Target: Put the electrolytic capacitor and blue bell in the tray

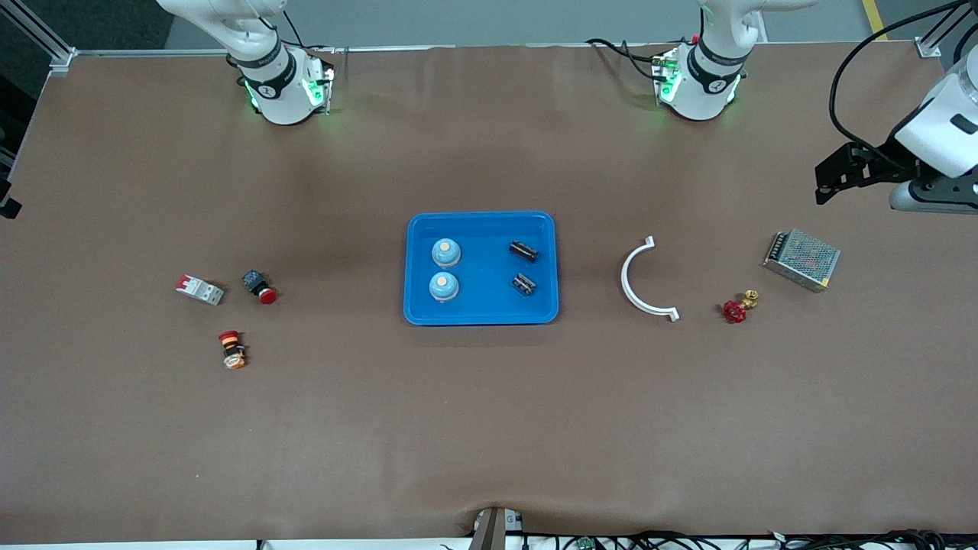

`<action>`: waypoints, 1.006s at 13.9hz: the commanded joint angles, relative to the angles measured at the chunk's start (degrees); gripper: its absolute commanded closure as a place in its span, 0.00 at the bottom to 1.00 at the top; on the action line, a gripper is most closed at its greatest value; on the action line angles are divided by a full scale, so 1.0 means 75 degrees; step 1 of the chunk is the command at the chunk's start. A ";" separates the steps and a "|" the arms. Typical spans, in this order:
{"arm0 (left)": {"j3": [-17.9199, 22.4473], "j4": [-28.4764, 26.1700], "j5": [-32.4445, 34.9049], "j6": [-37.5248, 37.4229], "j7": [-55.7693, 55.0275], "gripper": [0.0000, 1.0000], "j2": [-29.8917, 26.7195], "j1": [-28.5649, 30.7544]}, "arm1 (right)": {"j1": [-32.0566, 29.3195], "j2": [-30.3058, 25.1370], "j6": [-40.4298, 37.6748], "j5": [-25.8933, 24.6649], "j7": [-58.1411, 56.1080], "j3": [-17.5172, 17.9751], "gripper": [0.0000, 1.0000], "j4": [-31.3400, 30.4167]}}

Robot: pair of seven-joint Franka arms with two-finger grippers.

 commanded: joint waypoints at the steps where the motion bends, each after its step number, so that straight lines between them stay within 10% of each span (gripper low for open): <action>1: -0.0010 0.0027 0.0022 -0.0112 0.0139 0.00 -0.0129 0.0073 | -0.0204 -0.0028 -0.0394 0.0262 0.0754 0.0219 0.00 0.0095; 14: 0.0002 0.0051 0.0011 -0.0124 0.0162 0.00 -0.0106 0.0085 | -0.0239 -0.1094 0.0529 0.0286 0.0747 0.0337 0.00 -0.1604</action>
